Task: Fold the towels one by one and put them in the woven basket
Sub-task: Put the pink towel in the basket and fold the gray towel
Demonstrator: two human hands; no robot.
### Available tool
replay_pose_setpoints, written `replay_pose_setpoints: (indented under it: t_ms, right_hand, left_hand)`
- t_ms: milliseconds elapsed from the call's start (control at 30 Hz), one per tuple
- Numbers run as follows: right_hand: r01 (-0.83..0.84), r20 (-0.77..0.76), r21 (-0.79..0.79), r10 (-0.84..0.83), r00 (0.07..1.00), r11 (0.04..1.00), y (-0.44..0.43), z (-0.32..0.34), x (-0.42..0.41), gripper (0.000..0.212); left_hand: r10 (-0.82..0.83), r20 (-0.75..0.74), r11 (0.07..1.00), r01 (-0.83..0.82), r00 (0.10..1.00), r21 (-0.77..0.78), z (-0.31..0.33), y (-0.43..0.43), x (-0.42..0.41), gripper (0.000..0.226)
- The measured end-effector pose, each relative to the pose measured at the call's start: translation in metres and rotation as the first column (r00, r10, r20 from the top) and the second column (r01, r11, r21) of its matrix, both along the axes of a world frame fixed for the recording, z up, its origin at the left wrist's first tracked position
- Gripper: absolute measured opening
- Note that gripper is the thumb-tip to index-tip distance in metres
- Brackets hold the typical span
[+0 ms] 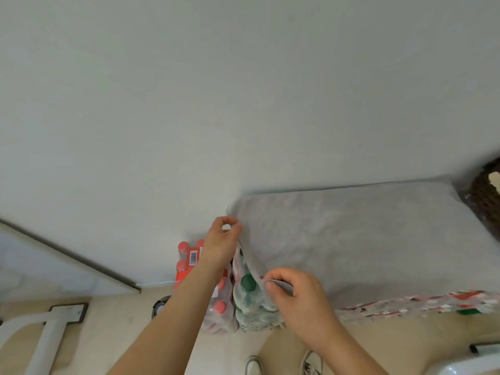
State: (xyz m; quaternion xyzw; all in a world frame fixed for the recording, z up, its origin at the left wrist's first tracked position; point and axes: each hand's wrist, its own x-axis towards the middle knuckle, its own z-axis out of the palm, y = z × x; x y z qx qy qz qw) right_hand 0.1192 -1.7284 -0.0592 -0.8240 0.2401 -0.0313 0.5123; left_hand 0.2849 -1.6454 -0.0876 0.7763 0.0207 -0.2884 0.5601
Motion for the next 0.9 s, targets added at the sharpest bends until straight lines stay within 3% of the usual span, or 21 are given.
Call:
replay_pose_setpoints:
  t_ms: [167,400,533,700,800,900]
  right_hand:
    - [-0.037,-0.047,0.233,0.049,0.998,0.972,0.001,-0.005,-0.005,0.004]
    - [-0.031,-0.034,0.503,0.056,0.998,0.864,0.007,0.000,0.000,0.011]
    - [-0.019,-0.055,0.519,0.055,0.997,0.855,0.032,-0.002,0.012,0.018]
    - [0.085,-0.019,0.631,-0.094,0.995,0.771,0.044,0.011,0.013,0.017]
    - [0.148,0.037,0.671,-0.231,0.972,0.727,0.012,0.028,-0.007,0.022]
    - [0.241,0.061,0.714,-0.401,0.914,0.658,-0.031,0.040,-0.036,0.008]
  left_hand:
    - [0.063,0.138,0.997,-0.070,0.988,0.045,-0.003,-0.029,0.031,0.023]
    - [0.128,0.335,0.970,-0.188,0.934,0.154,0.001,-0.014,0.051,0.045]
    - [0.183,0.343,0.958,-0.245,0.922,0.149,0.014,0.003,0.064,0.043]
    - [0.103,0.379,0.981,-0.158,0.920,0.116,0.052,0.000,0.061,0.041]
    - [0.073,0.274,0.997,-0.064,0.959,-0.043,0.078,-0.017,0.054,0.035]
    - [-0.078,0.245,0.990,0.105,0.966,-0.099,0.092,-0.041,0.041,0.029]
